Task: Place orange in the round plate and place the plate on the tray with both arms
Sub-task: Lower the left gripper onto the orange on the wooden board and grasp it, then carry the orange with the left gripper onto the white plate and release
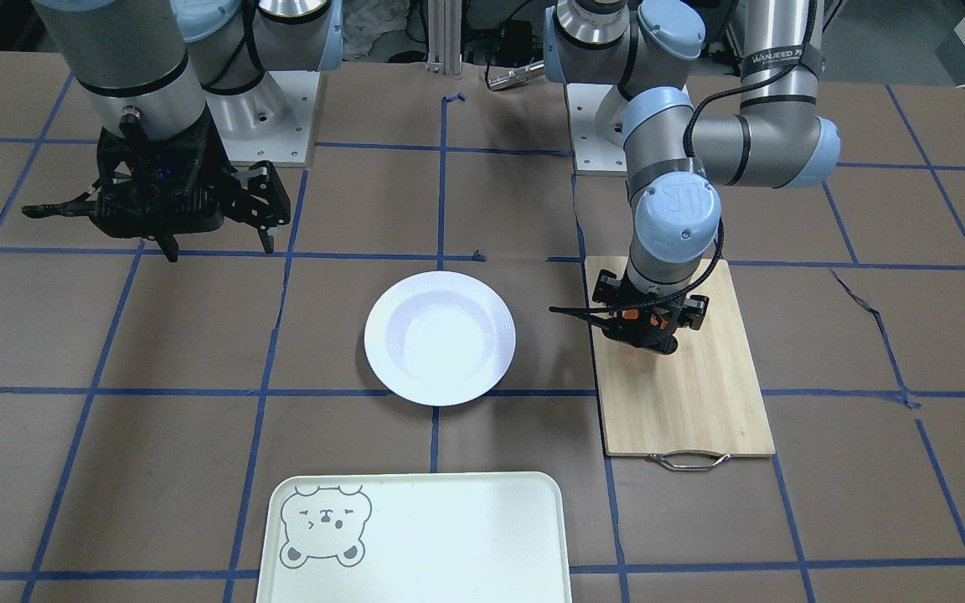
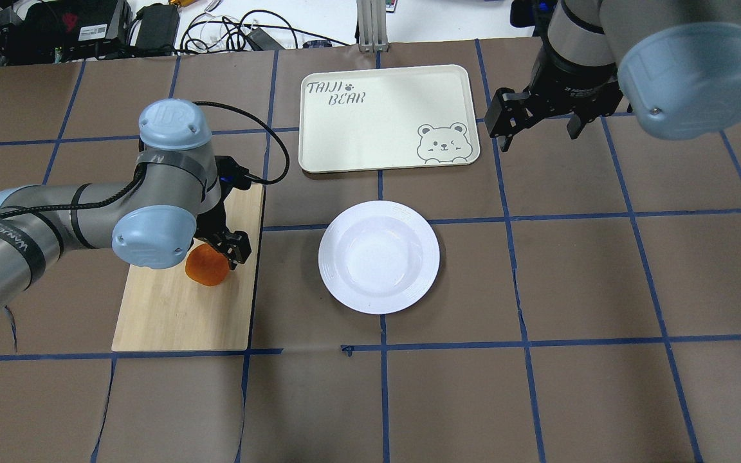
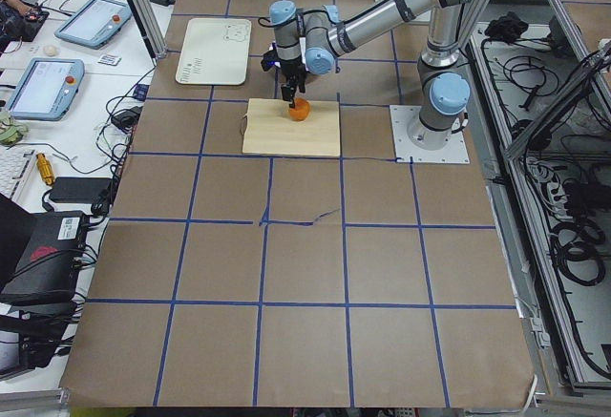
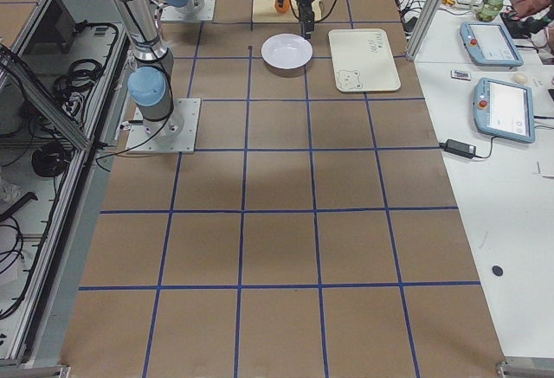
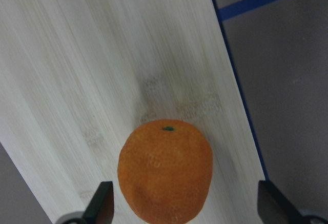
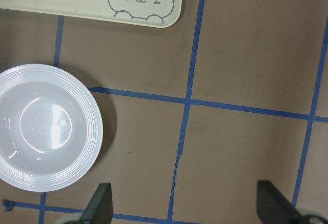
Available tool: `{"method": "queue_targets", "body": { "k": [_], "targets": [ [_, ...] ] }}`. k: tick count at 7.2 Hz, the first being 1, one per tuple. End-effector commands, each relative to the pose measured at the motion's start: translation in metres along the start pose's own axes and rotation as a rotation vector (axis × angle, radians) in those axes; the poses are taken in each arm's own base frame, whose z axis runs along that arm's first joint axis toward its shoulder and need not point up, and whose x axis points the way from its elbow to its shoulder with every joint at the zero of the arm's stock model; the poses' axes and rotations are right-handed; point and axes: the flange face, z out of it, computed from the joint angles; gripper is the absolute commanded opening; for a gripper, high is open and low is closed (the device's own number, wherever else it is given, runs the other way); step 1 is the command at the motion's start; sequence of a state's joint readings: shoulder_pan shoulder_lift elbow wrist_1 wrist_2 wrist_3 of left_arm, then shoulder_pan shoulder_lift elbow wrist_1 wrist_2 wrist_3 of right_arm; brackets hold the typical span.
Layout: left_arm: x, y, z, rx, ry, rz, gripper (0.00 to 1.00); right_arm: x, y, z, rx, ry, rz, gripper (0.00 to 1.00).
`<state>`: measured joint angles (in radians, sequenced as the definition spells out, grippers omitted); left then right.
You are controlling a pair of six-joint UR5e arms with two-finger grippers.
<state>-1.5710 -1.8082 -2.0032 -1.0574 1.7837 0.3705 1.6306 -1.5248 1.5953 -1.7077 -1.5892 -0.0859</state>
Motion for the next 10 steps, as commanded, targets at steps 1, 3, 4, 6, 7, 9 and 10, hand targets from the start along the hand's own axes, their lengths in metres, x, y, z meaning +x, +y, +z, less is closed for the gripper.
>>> {"method": "queue_targets", "body": {
  "k": [1,3,4,6,7,9,10],
  "targets": [
    [-0.009,0.006,0.029,0.013,-0.005,0.009,0.7,0.0,0.0,0.0,0.0,0.0,0.0,1.0],
    [-0.012,0.007,0.03,0.031,0.0,0.0,0.53,0.0,0.0,0.0,0.0,0.0,0.0,1.0],
    [-0.014,0.003,0.024,0.06,-0.003,-0.064,0.42,-0.001,0.0,0.0,0.0,0.0,-0.002,1.0],
    [-0.005,-0.02,-0.011,0.161,0.118,-0.304,0.41,-0.001,0.0,0.001,-0.002,0.0,-0.002,1.0],
    [0.007,-0.028,-0.025,0.153,0.148,-0.36,0.41,-0.001,0.0,0.001,-0.002,0.0,-0.002,1.0],
    [0.082,-0.032,-0.05,0.191,0.178,-0.411,0.41,-0.001,0.0,0.001,-0.002,0.0,-0.002,1.0],
    [0.117,-0.038,-0.054,0.203,0.184,-0.481,0.41,-0.001,0.001,0.001,-0.003,0.0,-0.002,1.0]
  ]
}}
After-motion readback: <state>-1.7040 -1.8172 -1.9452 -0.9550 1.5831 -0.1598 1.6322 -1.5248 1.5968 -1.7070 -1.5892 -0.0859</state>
